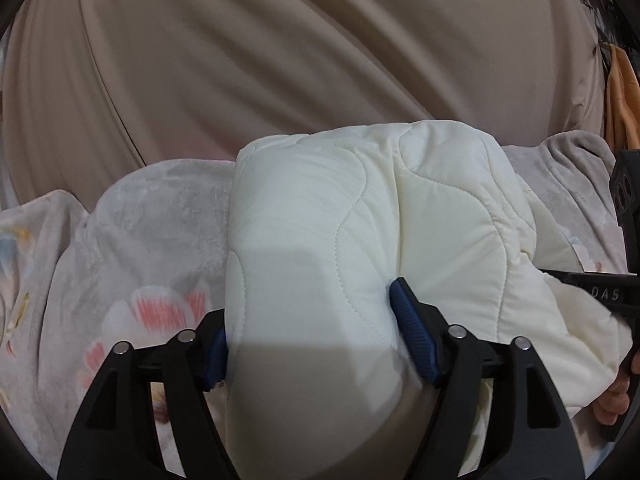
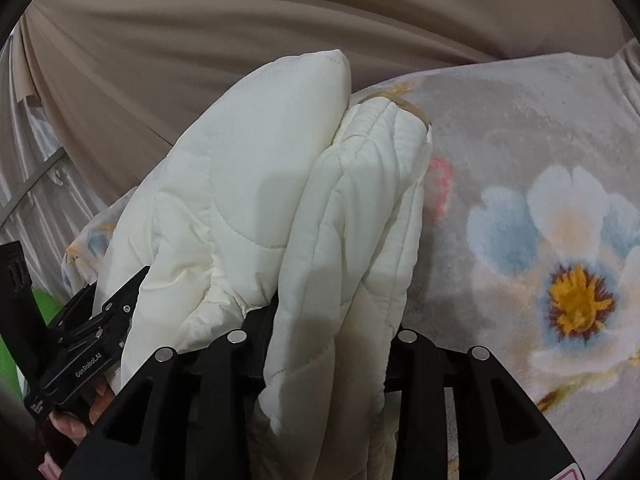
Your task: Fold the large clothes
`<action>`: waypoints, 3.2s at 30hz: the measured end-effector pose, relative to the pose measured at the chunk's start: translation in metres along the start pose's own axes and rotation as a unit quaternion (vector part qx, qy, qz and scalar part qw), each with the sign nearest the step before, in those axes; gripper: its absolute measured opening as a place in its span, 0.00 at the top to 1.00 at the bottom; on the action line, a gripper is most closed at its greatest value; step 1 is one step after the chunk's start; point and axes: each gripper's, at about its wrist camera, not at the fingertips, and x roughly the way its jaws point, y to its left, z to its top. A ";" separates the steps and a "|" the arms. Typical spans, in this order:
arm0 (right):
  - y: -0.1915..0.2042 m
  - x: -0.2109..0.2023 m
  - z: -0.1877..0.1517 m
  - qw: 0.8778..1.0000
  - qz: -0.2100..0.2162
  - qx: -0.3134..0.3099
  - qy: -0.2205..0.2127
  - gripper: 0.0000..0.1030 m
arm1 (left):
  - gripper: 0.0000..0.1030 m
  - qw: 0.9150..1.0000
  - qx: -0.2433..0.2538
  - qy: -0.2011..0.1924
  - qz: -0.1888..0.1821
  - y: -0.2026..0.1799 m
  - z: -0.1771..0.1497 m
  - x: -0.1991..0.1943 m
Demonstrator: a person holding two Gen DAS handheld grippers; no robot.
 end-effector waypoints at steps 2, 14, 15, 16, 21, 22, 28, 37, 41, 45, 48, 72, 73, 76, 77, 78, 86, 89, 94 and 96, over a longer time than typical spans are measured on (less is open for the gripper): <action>-0.001 -0.004 0.001 1.000 0.003 0.003 -0.002 0.61 | 0.26 1.000 -0.004 -0.006 0.003 0.004 0.000 0.000; 0.047 -0.116 0.005 0.994 0.037 -0.047 -0.094 0.24 | 0.08 0.997 -0.048 -0.056 0.006 0.027 0.025 -0.097; 0.055 -0.108 0.000 0.995 0.050 -0.051 -0.070 0.22 | 0.08 0.997 -0.060 -0.051 0.004 0.024 0.024 -0.099; 0.061 -0.098 -0.004 0.996 0.052 -0.056 -0.048 0.22 | 0.08 0.997 -0.068 -0.041 0.001 0.022 0.022 -0.098; 0.075 -0.055 -0.028 0.994 0.004 -0.110 0.007 0.77 | 0.10 0.997 -0.075 0.004 0.006 0.012 0.006 -0.076; 0.075 -0.062 -0.027 0.994 0.013 -0.107 -0.011 0.80 | 0.12 0.997 -0.071 0.007 0.009 0.009 0.004 -0.076; 0.064 -0.068 -0.026 0.992 -0.018 -0.122 -0.031 0.83 | 0.12 0.997 -0.046 0.043 0.035 -0.005 -0.015 -0.055; 0.031 -0.028 -0.044 0.997 -0.010 -0.071 0.022 0.78 | 0.09 0.995 -0.052 0.073 0.031 -0.014 -0.035 -0.030; 0.047 -0.072 -0.029 0.998 -0.009 -0.052 -0.040 0.71 | 0.10 0.995 -0.055 0.069 0.037 -0.011 -0.033 -0.034; 0.096 -0.101 -0.005 0.987 -0.029 -0.115 -0.107 0.68 | 0.10 0.995 -0.054 0.070 0.040 -0.011 -0.033 -0.032; 0.121 -0.081 0.006 0.981 -0.047 -0.157 -0.103 0.68 | 0.10 0.995 -0.053 0.070 0.041 -0.011 -0.032 -0.032; 0.011 -0.022 -0.001 0.993 -0.110 -0.033 0.027 0.83 | 0.10 0.995 -0.057 0.077 0.025 -0.030 -0.002 -0.030; 0.007 -0.015 -0.003 0.993 -0.111 -0.032 0.030 0.83 | 0.09 0.995 -0.053 0.072 0.037 -0.032 -0.003 -0.028; -0.008 0.001 -0.006 0.994 -0.099 -0.018 0.035 0.79 | 0.09 0.996 -0.034 0.062 0.056 -0.039 -0.007 -0.027; -0.013 0.002 -0.006 0.995 -0.093 -0.009 0.037 0.77 | 0.09 0.996 -0.032 0.061 0.059 -0.041 -0.009 -0.026; -0.017 0.002 -0.006 0.996 -0.086 0.000 0.038 0.72 | 0.09 0.996 -0.032 0.060 0.061 -0.041 -0.010 -0.025; 0.023 -0.074 -0.002 0.998 -0.043 -0.018 -0.029 0.65 | 0.08 0.995 -0.044 0.069 0.049 -0.033 -0.013 -0.031; 0.045 -0.087 -0.015 0.999 -0.009 -0.048 -0.011 0.59 | 0.09 0.995 -0.051 0.077 0.034 -0.027 -0.016 -0.042; 0.054 -0.062 -0.037 0.994 -0.049 -0.094 0.025 0.62 | 0.09 0.995 -0.021 0.085 0.043 -0.021 -0.037 -0.062; 0.052 -0.054 -0.040 0.994 -0.046 -0.095 0.029 0.82 | 0.08 0.994 -0.009 0.093 0.062 -0.018 -0.047 -0.059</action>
